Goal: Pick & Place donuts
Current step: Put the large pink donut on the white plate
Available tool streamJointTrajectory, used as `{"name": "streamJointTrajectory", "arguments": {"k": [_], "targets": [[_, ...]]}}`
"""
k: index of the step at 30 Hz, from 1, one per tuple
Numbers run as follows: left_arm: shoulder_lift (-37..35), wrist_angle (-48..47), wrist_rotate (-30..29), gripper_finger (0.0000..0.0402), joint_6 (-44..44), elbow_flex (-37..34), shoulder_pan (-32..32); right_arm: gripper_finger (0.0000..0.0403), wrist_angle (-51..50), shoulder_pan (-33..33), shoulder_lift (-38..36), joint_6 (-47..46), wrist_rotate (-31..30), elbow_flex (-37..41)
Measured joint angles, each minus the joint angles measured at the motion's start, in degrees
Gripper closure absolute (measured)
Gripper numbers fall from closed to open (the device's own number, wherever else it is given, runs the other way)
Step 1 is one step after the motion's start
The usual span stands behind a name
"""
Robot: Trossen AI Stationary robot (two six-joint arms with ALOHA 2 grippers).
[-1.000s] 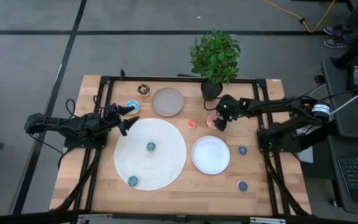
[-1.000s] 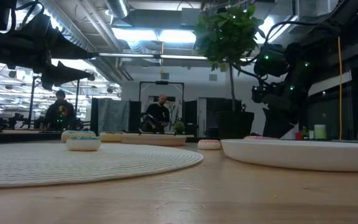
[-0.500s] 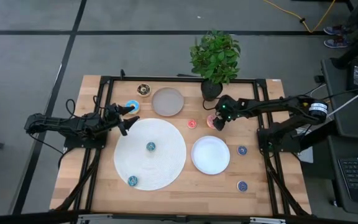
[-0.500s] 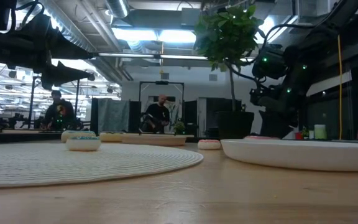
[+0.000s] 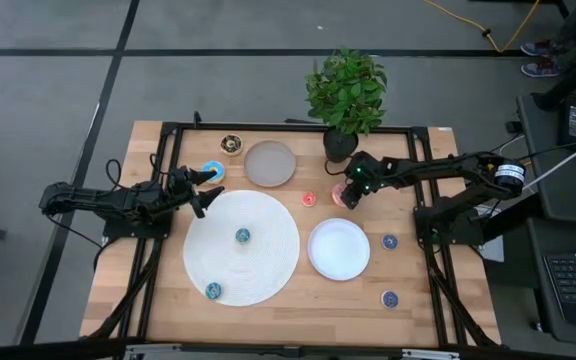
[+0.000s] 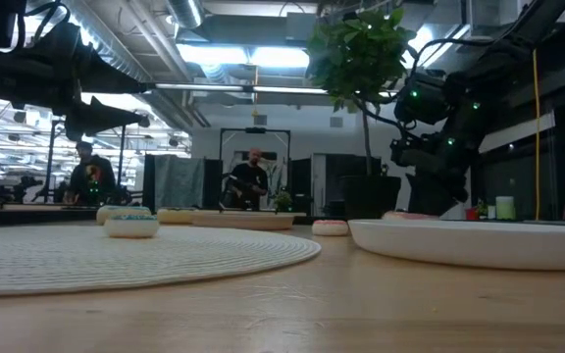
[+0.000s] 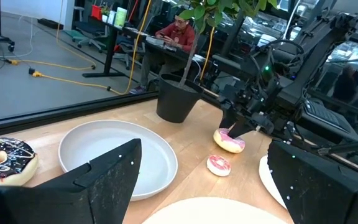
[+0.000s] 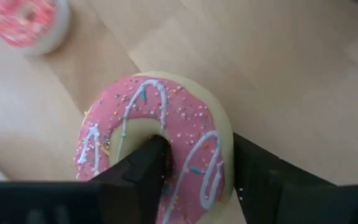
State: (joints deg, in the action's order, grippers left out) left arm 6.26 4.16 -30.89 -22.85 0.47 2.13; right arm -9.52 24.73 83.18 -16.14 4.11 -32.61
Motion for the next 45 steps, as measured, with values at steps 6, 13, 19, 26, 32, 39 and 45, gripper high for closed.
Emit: {"name": "streamJointTrajectory", "arguments": {"k": [6, 13, 19, 26, 32, 39, 45], "targets": [[0.00, 0.00, 0.00, 0.0066, 0.00, 0.00, 0.00, 0.0282, -0.20, -0.02, 0.00, 1.60, 2.12, -3.29], [0.00, 0.00, -0.07, 0.0066, 0.00, 0.00, 0.00, 0.0291, -5.22, -0.46, -0.02, 4.58, 6.83, -7.39], [0.00, 0.00, -0.09, 0.0066, 0.00, 0.00, 0.01, 0.0292, -6.70, -4.14, -0.04, 4.73, 9.59, -8.59], [0.00, 0.00, -0.07, 0.0066, -0.46, 0.00, 0.01, 0.0292, -10.95, -11.98, -0.07, 4.41, 11.22, -8.60], [0.00, 0.00, -0.11, 0.0066, -0.46, 0.00, 0.00, 0.0292, -11.92, -18.20, -0.09, 4.19, 11.14, -8.60], [0.00, 0.00, -0.15, 0.0066, -0.46, 0.00, 0.00, 0.0292, -14.22, -23.41, -0.09, 4.35, 7.96, -8.58], [0.00, 0.02, -0.20, 0.0066, -0.46, 0.00, 0.02, 0.0292, -14.86, -24.63, -0.09, 4.41, 5.98, -8.58]]}}
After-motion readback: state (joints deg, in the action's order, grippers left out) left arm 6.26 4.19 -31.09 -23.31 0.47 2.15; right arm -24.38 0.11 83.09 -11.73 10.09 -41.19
